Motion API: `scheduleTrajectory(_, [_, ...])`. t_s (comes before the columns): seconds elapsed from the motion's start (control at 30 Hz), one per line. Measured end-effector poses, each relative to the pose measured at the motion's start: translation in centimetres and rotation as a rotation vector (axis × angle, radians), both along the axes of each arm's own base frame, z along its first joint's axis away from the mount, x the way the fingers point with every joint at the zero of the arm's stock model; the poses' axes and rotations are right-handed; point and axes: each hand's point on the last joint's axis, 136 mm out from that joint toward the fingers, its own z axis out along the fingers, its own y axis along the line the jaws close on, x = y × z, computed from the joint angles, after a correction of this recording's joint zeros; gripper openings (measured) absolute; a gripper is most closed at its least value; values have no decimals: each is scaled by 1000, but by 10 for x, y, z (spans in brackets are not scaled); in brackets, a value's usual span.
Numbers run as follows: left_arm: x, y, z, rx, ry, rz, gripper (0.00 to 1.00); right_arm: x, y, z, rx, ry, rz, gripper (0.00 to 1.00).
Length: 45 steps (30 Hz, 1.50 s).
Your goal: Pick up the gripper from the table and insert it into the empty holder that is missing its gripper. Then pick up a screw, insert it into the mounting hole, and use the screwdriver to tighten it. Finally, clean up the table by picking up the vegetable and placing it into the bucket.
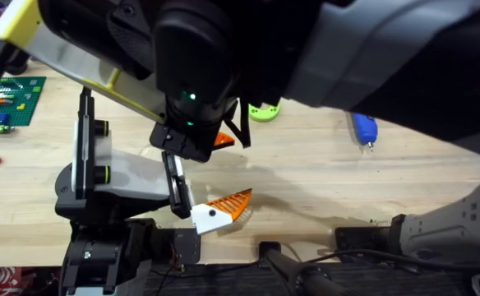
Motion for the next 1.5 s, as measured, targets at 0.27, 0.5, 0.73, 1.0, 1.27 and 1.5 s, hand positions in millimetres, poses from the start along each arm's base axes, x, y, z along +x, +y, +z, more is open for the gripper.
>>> scheduleTrajectory(0.27, [0, 0, 0, 0, 0, -1, 986, -1, -1, -1, -4, 5, 1, 11])
scheduleTrajectory(0.5, [0, 0, 0, 0, 1, -1, 986, -1, -2, -1, -6, 7, 1, 11])
scheduleTrajectory(0.73, [0, 0, 0, 0, 1, -1, 986, -1, -2, -1, -8, 7, 1, 11])
scheduleTrajectory(1.0, [0, 0, 0, 0, 0, -1, 986, -4, -7, 4, -19, 12, 1, 11])
scheduleTrajectory(1.27, [0, 0, 0, 0, 1, -1, 986, -1, -1, 35, 48, -16, -2, 11])
scheduleTrajectory(1.5, [0, 0, 0, 0, 0, -1, 986, -3, -4, 40, 52, -16, -5, 12])
